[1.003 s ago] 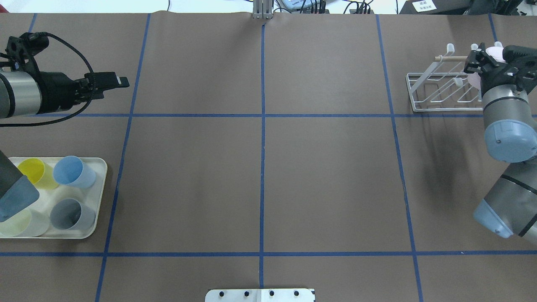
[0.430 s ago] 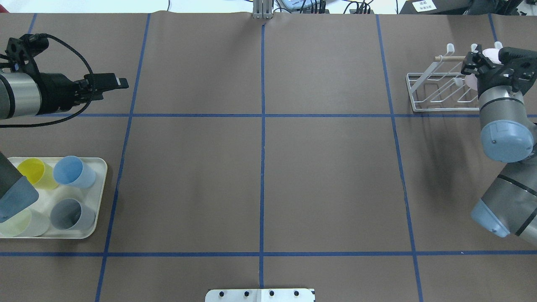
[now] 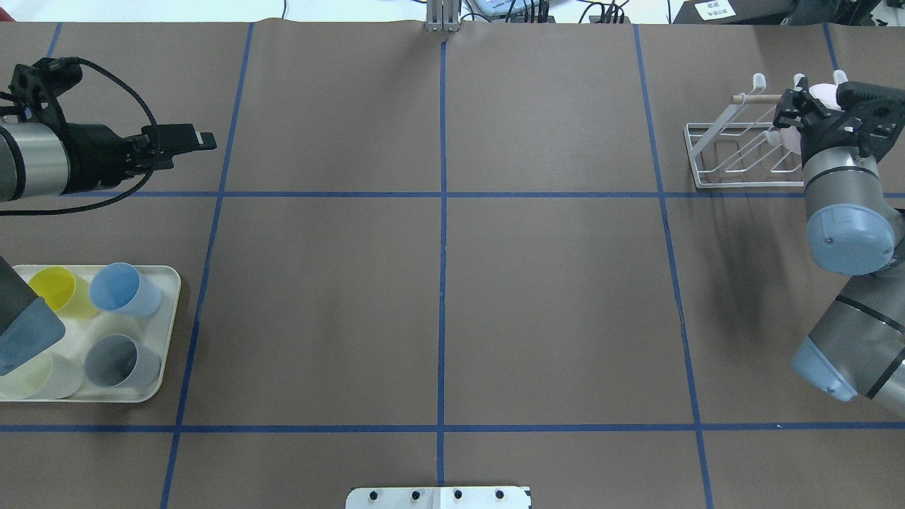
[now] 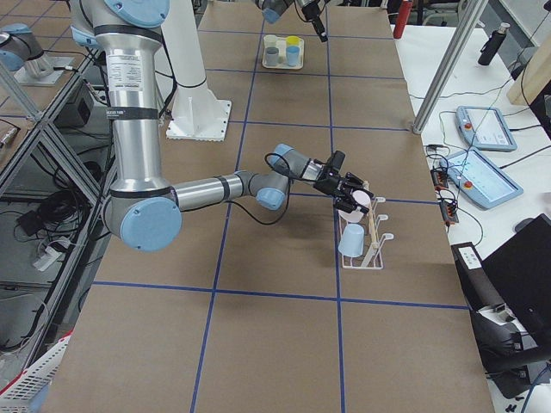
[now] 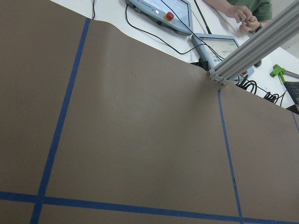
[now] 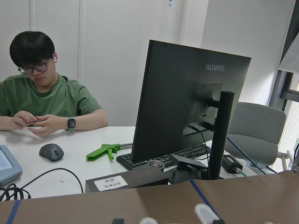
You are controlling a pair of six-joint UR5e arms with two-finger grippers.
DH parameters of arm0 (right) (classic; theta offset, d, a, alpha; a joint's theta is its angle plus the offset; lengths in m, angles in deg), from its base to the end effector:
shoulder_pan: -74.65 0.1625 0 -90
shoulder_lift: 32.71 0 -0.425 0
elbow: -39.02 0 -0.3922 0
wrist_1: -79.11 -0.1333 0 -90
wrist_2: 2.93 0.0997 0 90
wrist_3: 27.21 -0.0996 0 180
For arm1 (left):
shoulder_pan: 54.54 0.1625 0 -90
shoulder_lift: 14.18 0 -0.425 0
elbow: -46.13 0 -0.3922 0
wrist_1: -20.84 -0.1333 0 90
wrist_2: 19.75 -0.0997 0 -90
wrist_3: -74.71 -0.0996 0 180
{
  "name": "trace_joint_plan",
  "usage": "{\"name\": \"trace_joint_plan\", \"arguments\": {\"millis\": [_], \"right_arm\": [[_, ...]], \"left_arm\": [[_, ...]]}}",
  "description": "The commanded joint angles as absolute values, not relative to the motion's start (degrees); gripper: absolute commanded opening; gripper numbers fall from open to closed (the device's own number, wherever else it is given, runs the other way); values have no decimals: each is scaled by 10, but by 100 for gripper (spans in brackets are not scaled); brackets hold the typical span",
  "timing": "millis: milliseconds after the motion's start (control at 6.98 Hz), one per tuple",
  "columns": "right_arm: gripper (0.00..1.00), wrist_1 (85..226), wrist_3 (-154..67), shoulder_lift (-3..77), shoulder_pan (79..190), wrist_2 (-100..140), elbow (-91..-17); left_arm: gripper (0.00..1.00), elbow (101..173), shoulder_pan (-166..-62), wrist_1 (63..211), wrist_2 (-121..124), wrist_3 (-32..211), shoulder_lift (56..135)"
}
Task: Transfer IKEA cup to right arm and place on rack
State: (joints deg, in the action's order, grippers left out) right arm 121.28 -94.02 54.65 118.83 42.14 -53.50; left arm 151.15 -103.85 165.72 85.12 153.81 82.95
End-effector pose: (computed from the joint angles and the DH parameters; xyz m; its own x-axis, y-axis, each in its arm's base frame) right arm -0.2357 -0.5130 0.5146 0.7504 0.3405 0.5666 -0.6553 0.2706 0.7052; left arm 0.2653 -0.4738 0.3608 0.2514 -0.0121 -0.9678 0.5319 0.8371 0.1277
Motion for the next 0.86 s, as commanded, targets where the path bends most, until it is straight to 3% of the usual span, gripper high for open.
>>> {"name": "trace_joint_plan", "arguments": {"millis": [0,717], "right_arm": [[0,1212,-946,546,1187,422,-529],[0,1212,-955,546,1181,422,-528]], "left_arm": [[100,1512,-1038,1658,851,1538,829],[100,1512,-1038,1657,851,1538,830]]}}
